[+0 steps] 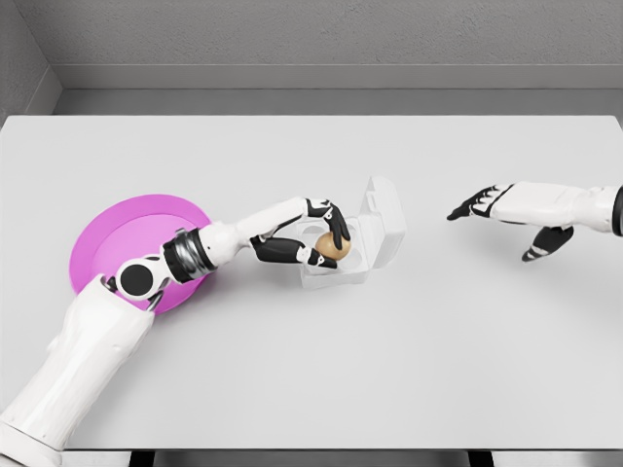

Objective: Pack egg into the box and close the box lid

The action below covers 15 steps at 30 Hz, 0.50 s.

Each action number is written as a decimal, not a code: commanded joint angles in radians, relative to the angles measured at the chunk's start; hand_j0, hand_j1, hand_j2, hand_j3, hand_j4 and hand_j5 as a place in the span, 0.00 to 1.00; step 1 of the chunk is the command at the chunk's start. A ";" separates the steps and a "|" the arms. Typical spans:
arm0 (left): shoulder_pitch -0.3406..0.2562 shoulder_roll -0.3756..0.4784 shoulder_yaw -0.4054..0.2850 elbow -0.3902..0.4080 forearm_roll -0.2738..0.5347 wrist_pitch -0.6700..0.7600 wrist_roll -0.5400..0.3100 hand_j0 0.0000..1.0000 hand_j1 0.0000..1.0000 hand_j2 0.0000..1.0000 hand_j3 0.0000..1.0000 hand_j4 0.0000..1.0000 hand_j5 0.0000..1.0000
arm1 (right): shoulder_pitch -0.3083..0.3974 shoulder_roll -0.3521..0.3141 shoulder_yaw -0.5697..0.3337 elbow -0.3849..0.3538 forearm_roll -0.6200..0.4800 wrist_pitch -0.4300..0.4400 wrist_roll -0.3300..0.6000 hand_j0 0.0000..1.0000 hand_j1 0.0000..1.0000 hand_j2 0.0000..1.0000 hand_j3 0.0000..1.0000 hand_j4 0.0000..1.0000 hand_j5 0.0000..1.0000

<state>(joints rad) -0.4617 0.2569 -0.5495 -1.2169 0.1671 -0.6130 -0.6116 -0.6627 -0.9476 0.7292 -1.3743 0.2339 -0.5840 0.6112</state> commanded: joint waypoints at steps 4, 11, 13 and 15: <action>0.000 0.001 0.002 0.000 0.011 0.002 0.001 0.32 0.32 0.32 0.32 0.32 0.32 | 0.000 0.000 -0.001 0.000 -0.005 0.001 0.000 1.00 1.00 1.00 1.00 1.00 1.00; 0.000 0.010 0.006 0.002 0.049 0.002 0.001 0.32 0.32 0.32 0.32 0.32 0.32 | 0.002 -0.002 -0.001 0.000 -0.005 0.001 0.000 1.00 1.00 1.00 1.00 1.00 1.00; 0.002 0.008 0.006 0.005 0.055 0.002 0.001 0.33 0.33 0.33 0.33 0.33 0.33 | 0.000 -0.002 -0.001 0.000 -0.005 0.001 0.000 1.00 1.00 1.00 1.00 1.00 1.00; 0.002 0.005 0.003 0.011 0.055 0.002 0.001 0.33 0.33 0.33 0.33 0.33 0.33 | 0.000 0.000 -0.001 0.000 -0.005 0.001 0.000 1.00 1.00 1.00 1.00 1.00 1.00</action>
<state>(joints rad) -0.4587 0.2635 -0.5455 -1.2094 0.2098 -0.6126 -0.6115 -0.6627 -0.9478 0.7292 -1.3742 0.2339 -0.5850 0.6112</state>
